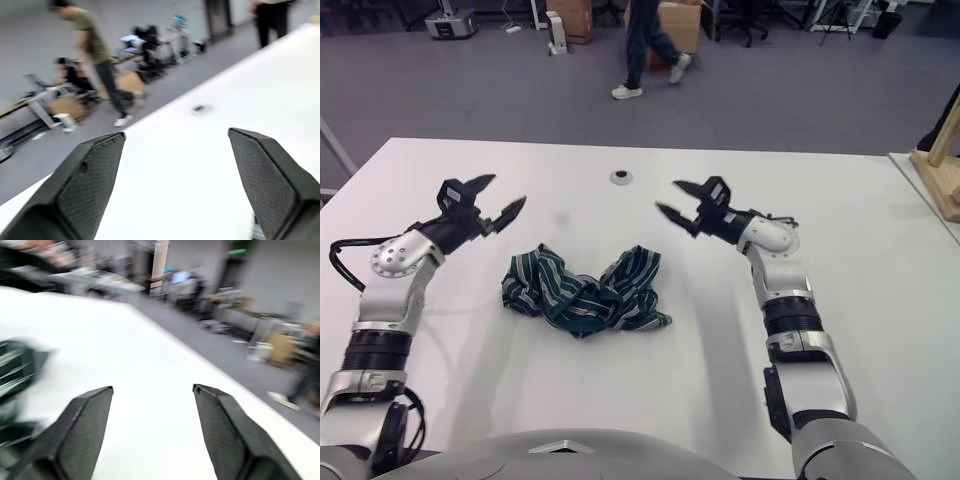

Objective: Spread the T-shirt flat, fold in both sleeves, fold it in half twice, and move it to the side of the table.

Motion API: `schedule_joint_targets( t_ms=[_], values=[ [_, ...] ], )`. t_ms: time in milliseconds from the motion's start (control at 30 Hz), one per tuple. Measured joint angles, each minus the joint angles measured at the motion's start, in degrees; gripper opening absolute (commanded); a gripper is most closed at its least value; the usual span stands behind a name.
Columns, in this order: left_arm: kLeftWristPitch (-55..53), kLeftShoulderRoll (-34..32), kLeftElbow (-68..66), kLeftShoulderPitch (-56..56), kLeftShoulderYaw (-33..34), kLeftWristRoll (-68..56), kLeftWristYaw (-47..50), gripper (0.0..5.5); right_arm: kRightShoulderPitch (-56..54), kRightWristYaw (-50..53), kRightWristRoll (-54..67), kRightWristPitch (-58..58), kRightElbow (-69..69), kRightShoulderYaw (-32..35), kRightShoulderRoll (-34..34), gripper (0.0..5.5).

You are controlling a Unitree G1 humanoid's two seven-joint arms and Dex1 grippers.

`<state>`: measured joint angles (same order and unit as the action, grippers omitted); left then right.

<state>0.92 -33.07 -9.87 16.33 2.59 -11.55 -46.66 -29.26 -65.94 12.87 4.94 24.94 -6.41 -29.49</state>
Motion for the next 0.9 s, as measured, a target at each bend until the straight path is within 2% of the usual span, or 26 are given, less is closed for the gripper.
schedule_joint_targets(
  t_ms=[100,167,267,500,700,900],
  values=[
    [0.88,-5.77,-1.9,1.69,-2.73,1.06,-9.02,3.78,-5.2,-11.66,-4.02,-1.81,-1.92,-7.16,-3.76,2.97],
    [1.14,-6.72,-2.06,3.5,-4.59,1.16,-12.79,3.78,-8.3,-13.85,-8.62,1.66,0.97,-11.52,-3.38,2.97],
    [1.15,-8.21,-1.0,3.73,-6.91,2.2,-16.44,3.81,-9.19,-13.25,-12.89,5.84,6.34,-14.25,-1.05,2.55],
    [7.07,-13.49,-0.83,2.84,-9.17,7.85,-19.43,3.81,-9.24,-13.33,-13.01,8.64,7.28,-15.19,2.39,1.27],
    [20.75,-13.34,-7.03,9.65,-15.44,15.35,-20.96,3.81,-9.55,-12.03,-17.27,11.73,9.44,-16.43,2.54,0.03],
    [30.11,-11.22,-13.97,12.66,-20.43,19.4,-20.6,3.81,-10.5,-11.45,-17.35,12.24,9.98,-16.38,3.09,0.03]
  ],
)
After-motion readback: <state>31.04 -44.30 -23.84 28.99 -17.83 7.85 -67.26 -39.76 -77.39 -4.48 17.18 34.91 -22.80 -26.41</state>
